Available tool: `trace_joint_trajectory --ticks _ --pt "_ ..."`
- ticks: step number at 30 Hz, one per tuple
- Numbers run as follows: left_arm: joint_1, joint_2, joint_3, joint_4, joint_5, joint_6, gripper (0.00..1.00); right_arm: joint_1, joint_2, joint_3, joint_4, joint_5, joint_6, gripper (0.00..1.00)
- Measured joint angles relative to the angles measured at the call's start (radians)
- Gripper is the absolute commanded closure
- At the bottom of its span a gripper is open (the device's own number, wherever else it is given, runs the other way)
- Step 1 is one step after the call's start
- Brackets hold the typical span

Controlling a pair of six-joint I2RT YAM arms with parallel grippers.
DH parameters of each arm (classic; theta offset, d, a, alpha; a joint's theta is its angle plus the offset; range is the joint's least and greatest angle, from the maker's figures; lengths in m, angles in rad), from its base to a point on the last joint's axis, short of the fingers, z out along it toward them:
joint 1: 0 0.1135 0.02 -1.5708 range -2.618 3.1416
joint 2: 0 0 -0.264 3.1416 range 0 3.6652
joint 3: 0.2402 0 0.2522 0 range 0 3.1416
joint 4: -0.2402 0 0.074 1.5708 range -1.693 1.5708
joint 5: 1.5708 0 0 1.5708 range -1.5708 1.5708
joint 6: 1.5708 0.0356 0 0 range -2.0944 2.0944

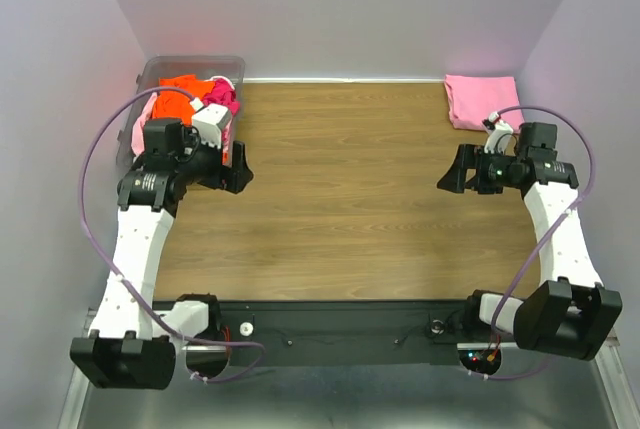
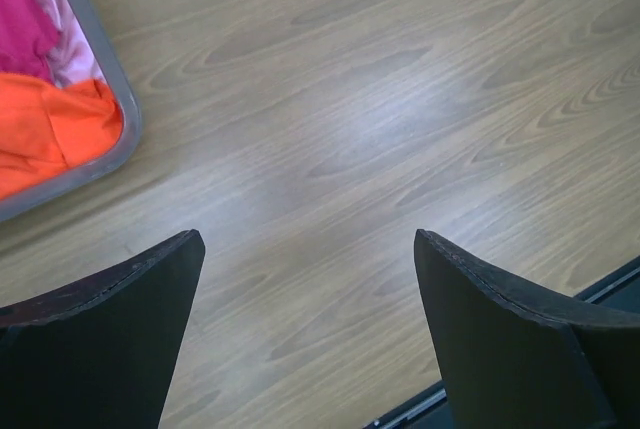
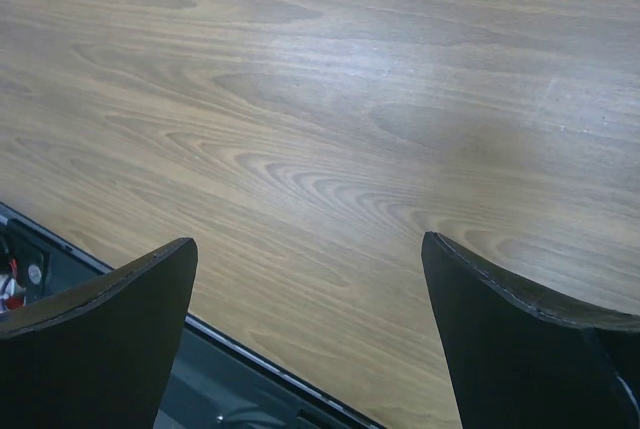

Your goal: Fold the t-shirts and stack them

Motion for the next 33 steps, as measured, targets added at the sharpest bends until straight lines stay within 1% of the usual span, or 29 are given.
trace_joint_trajectory --ticks 3,4,6,7,8,9,10,11,13,16,18,22,26,27,29,30,33 --pt "0.036 0.09 0.067 -0.045 0.003 0.002 0.01 0.0 0.023 0.0 0.0 -0.006 -0.01 0.0" --pt "0.056 0.148 0.121 -0.074 0.003 0.008 0.02 0.0 0.031 0.0 0.0 -0.01 -0.014 0.0" --pt "0.11 0.294 0.277 -0.09 -0.013 0.02 0.02 0.0 0.053 0.0 0.0 -0.013 -0.021 0.0" --pt "0.125 0.332 0.313 -0.089 -0.015 0.024 0.03 0.0 0.059 0.0 0.0 -0.012 -0.023 0.0" --pt "0.155 0.406 0.386 -0.069 -0.035 0.03 0.06 0.0 0.068 0.0 -0.001 -0.013 -0.025 0.0" --pt "0.183 0.462 0.437 -0.082 -0.05 0.036 0.11 0.0 0.077 0.0 0.0 -0.013 -0.028 0.0" --pt "0.195 0.487 0.464 -0.092 -0.065 0.042 0.13 0.0 0.084 0.0 -0.001 -0.013 -0.032 0.0" --pt "0.223 0.561 0.535 -0.093 -0.079 0.044 0.13 0.0 0.09 0.0 0.0 -0.015 -0.034 0.0" --pt "0.259 0.662 0.655 -0.114 -0.11 0.06 0.14 0.0 0.098 0.0 0.0 -0.021 -0.039 0.0" --pt "0.295 0.792 0.767 -0.114 -0.158 0.079 0.14 0.0 0.117 0.0 0.0 -0.03 -0.042 0.0" --pt "0.312 0.861 0.805 -0.115 -0.189 0.089 0.16 0.0 0.132 0.0 0.0 -0.031 -0.045 0.0" --pt "0.331 0.971 0.814 -0.114 -0.23 0.095 0.18 0.0 0.162 0.0 0.0 -0.032 -0.048 0.0" --pt "0.336 1.065 0.807 -0.091 -0.261 0.094 0.25 0.0 0.167 0.0 0.0 -0.031 -0.048 0.0" --pt "0.336 1.078 0.804 -0.086 -0.263 0.094 0.31 0.0 0.167 0.0 0.0 -0.029 -0.048 0.0" --pt "0.336 1.098 0.8 -0.076 -0.266 0.093 0.38 0.0 0.167 0.0 0.0 -0.022 -0.048 0.0" --pt "0.336 1.107 0.799 -0.073 -0.265 0.091 0.47 0.0 0.167 0.0 0.0 -0.018 -0.048 0.0" --pt "0.336 1.123 0.799 -0.06 -0.262 0.087 0.57 0.0 0.167 0.0 0.0 -0.009 -0.048 0.0"
